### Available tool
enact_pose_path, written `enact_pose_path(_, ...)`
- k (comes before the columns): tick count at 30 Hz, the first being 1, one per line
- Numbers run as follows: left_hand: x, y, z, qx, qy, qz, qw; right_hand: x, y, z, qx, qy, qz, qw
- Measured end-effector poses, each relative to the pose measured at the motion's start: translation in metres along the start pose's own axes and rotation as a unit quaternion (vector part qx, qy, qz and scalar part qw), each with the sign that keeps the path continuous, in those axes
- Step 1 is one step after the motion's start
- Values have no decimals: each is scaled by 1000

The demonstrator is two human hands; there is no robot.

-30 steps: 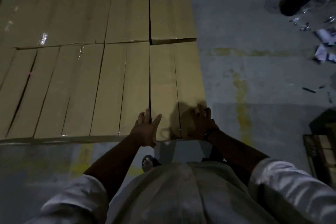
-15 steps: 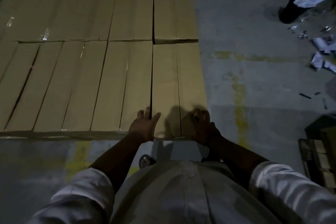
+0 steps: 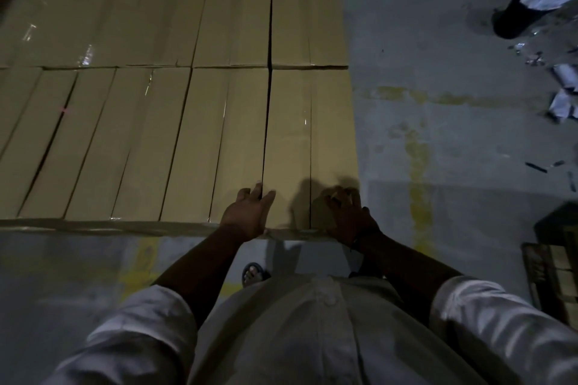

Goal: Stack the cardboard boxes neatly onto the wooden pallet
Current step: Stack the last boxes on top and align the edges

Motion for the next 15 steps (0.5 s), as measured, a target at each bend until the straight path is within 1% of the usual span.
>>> enact_pose_path(8,1,0,-2,7,-12,-4,1000,3,5,1,20,-30,-6,999)
enact_pose_path(12,2,1,-3,0,-10,-13,1000,3,4,-1,33,-65,-7,997)
enact_pose_path(15,0,2,-5,2,-5,-18,1000,-6,6,-5,42,-55,9,998)
Point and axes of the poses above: each hand's wrist, its own y-axis towards the middle knuckle, its own x-axis out of the back of the hand, z = x × y, the point moved 9 cm from there along y, towards the middle knuckle, and after that the axes turned 5 degrees about z, right-handed, at the moved point
